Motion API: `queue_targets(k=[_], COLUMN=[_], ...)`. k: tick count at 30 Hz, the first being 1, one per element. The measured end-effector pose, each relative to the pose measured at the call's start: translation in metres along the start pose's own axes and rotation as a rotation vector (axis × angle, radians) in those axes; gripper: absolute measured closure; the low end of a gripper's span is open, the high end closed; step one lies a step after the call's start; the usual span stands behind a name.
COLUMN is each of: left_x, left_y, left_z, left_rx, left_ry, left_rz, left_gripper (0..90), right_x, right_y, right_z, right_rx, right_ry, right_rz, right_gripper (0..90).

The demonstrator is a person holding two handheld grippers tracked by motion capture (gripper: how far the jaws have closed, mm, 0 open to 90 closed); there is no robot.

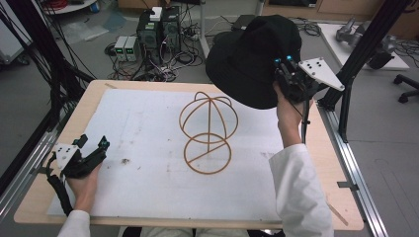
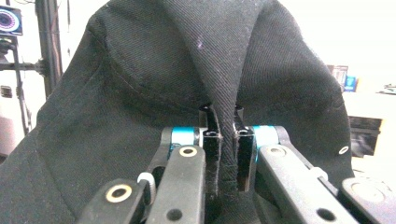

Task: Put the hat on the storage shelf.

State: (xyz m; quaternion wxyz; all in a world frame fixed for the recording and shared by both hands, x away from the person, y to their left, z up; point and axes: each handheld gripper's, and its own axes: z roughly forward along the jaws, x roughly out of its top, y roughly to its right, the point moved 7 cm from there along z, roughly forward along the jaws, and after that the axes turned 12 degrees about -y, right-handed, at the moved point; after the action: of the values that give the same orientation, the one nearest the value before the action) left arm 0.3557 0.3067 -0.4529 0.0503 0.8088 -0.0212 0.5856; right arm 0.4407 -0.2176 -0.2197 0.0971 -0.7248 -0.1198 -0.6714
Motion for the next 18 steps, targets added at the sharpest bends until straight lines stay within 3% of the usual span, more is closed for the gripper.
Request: queue_targets(k=[10,12,18], left_x=[0.000,0.000,0.000], left_y=[0.000,0.001,0.000], left_z=[0.000,0.000,0.000], left_rx=[-0.008,-0.009,-0.010], left_ry=[-0.004,-0.001,-0.003], left_rz=[-0.005,-0.006,-0.008], left_gripper=[31.2,31.2,31.2], right_x=[0.012,0.014,0.018], right_y=[-0.024,-0.035,-0.055], right_z=[-0.015,-0.021,-0.031], right_rx=[0.098,0.147,0.225], right_ry=[0.025,0.025,0.040], right_rz=[-0.015,-0.026,-0.053], right_gripper=[86.8,86.8,86.8])
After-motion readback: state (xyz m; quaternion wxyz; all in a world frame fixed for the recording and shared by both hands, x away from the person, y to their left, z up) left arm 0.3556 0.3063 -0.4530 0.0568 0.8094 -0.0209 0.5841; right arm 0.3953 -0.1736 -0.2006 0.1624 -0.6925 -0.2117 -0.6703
